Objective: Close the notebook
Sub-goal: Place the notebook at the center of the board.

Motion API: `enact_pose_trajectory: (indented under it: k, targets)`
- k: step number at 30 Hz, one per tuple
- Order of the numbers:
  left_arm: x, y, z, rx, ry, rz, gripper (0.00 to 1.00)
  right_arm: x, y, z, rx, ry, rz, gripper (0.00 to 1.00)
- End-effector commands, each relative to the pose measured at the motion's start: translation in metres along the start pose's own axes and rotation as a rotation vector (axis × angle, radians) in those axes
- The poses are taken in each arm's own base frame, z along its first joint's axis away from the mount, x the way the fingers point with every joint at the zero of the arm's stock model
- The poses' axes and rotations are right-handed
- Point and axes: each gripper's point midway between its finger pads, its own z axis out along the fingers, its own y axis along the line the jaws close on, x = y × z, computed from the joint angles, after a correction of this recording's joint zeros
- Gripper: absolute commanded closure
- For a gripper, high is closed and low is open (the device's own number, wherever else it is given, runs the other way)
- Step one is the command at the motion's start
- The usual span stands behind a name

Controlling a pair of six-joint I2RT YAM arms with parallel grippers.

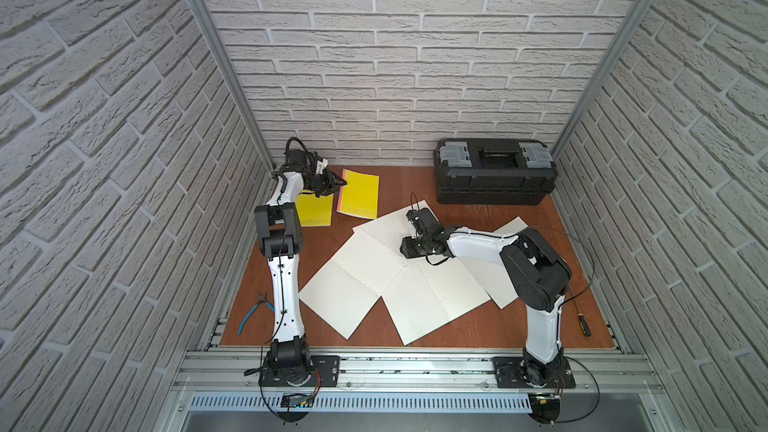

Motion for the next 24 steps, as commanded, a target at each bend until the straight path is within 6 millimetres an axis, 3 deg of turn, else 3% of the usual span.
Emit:
enact_pose_trajectory:
  k: [1,14,15,20,24]
  targets:
    - [0.001,0.004,-0.011,-0.024,-0.008,0.024,0.64,0.059,-0.027,0.007,0.101,0.184,0.030,0.62]
    - [-0.008,0.003,-0.060,-0.090,-0.080,0.025,0.63,0.059,-0.025,0.005,0.092,0.174,0.031,0.62]
    - [-0.007,0.001,-0.065,-0.097,-0.087,0.027,0.63,0.051,-0.020,-0.003,0.079,0.147,0.027,0.62]
    - [0.006,-0.016,-0.086,-0.138,-0.128,0.029,0.62,0.043,-0.017,-0.013,0.070,0.118,0.013,0.62]
    - [0.030,-0.021,-0.103,-0.199,-0.158,-0.022,0.61,0.039,-0.012,-0.022,0.051,0.103,0.003,0.60]
